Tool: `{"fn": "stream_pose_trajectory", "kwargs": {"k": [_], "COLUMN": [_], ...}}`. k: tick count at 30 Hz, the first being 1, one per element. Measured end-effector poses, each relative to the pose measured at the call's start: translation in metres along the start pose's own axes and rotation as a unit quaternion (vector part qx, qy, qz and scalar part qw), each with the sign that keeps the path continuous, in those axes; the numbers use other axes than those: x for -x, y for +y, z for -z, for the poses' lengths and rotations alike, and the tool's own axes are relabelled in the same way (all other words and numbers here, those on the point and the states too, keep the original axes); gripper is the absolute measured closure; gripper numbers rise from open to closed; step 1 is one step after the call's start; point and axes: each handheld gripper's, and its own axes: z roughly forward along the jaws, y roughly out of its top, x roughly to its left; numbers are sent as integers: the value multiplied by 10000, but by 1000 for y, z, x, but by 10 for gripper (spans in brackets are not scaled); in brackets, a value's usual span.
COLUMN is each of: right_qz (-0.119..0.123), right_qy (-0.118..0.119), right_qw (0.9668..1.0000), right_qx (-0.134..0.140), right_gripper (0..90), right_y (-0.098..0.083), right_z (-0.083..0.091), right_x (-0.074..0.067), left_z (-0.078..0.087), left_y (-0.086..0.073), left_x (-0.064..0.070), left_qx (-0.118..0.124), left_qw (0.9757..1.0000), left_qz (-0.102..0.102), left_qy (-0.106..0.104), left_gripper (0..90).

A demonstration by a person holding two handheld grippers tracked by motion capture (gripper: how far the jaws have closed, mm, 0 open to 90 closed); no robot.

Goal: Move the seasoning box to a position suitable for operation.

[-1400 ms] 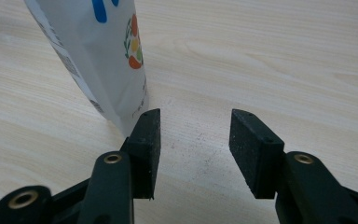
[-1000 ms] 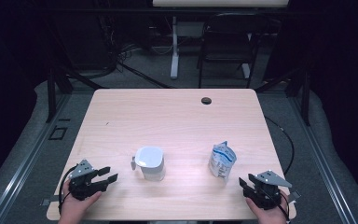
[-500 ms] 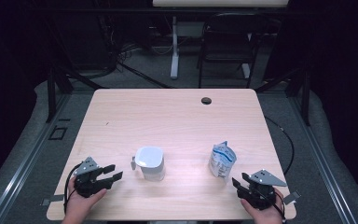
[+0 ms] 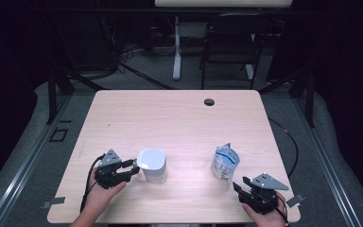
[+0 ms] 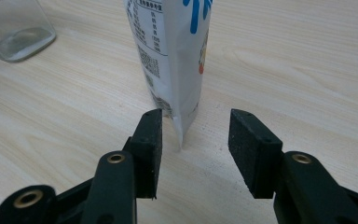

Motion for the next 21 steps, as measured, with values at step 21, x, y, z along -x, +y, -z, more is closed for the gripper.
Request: {"fn": "stream_pose_trajectory", "kwargs": {"k": [21], "right_qz": [155], "right_qy": [368], "right_qw": [9992], "right_qx": [68], "right_gripper": [563], "right_y": [2], "right_z": [8], "right_x": [-10], "left_z": [-1], "left_y": [1], "left_x": [13], "left_qx": [-99], "left_qw": [9977], "left_qz": [-511], "left_qy": [438], "left_gripper": [715]}}
